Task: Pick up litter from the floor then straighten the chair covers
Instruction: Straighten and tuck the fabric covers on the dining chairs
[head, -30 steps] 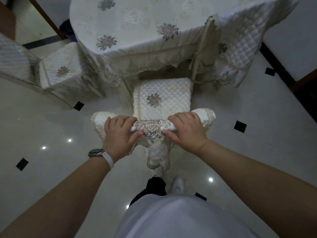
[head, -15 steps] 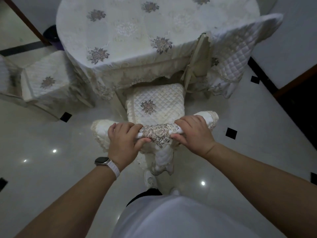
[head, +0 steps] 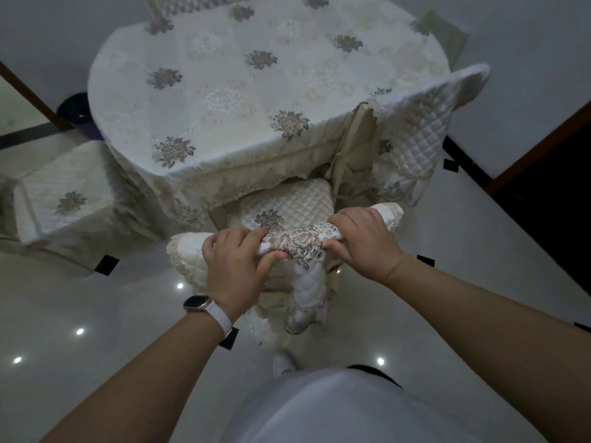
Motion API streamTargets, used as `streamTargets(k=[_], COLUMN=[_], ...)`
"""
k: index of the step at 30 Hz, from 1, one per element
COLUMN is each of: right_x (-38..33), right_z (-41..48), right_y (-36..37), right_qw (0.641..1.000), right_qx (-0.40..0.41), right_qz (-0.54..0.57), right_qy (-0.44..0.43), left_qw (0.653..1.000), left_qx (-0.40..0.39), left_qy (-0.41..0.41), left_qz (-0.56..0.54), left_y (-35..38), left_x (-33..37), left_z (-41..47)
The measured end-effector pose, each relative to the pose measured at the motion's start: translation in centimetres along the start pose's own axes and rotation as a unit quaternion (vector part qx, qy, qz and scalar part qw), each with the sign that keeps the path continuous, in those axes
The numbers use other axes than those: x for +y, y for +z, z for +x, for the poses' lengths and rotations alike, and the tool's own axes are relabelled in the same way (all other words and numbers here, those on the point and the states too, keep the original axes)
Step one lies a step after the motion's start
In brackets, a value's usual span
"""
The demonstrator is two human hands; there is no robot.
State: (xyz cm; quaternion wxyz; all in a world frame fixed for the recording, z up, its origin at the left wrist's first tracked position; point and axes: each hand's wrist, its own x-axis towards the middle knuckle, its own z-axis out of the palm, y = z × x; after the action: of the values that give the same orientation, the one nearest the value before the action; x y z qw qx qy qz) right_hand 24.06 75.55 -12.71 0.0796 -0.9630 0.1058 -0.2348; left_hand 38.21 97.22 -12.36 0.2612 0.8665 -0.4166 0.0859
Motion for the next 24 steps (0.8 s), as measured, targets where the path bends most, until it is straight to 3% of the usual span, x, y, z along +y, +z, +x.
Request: streamTargets(k=[24], right_x=[11.5], right_z=[8.4], right_y=[1.9], right_qw=[0.996], right_qx=[0.003], right_qz=[0.075], right_qy=[-0.058], left_qw=[0.996], left_qx=[0.005], left_qy=[-0.070], left_qz=[0.049], left_y=[5.2], left_x=[3.8], left_z=[9.5])
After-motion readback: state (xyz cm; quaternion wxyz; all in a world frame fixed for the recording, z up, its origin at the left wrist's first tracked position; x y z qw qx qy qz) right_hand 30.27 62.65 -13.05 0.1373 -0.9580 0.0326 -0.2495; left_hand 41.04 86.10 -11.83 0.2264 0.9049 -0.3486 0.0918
